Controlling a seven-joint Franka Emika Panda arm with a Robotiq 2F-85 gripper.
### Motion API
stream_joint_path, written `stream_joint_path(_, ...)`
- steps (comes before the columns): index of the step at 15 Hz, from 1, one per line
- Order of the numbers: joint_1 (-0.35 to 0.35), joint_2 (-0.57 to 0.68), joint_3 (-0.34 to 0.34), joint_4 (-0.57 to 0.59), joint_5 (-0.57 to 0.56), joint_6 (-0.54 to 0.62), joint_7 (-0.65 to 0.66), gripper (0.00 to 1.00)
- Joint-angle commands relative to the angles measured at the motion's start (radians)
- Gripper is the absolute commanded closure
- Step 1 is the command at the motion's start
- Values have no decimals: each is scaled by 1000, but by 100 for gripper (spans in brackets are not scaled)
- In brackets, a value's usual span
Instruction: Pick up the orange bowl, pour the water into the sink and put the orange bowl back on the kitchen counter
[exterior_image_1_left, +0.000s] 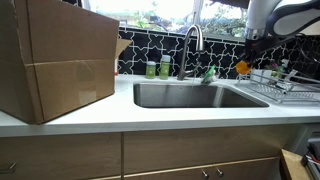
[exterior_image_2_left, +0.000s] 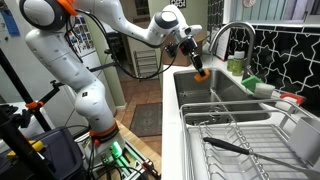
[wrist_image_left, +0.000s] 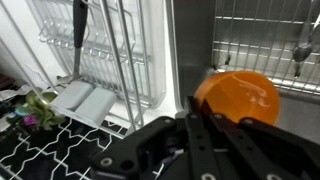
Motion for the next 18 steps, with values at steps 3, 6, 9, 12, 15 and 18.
stream_joint_path(3, 70, 23, 33, 25, -319, -154, 191, 99)
stream_joint_path(6, 126, 28, 41, 16, -486, -226, 253, 99)
stream_joint_path(9, 180, 36, 41, 3, -649, -291, 296, 99)
stream_joint_path(12, 224, 38, 37, -20, -813, -356, 341, 99)
stream_joint_path(15, 257, 43, 32, -39, -949, -421, 376, 99)
stream_joint_path(18, 283, 47, 18, -52, -1009, -456, 393, 99)
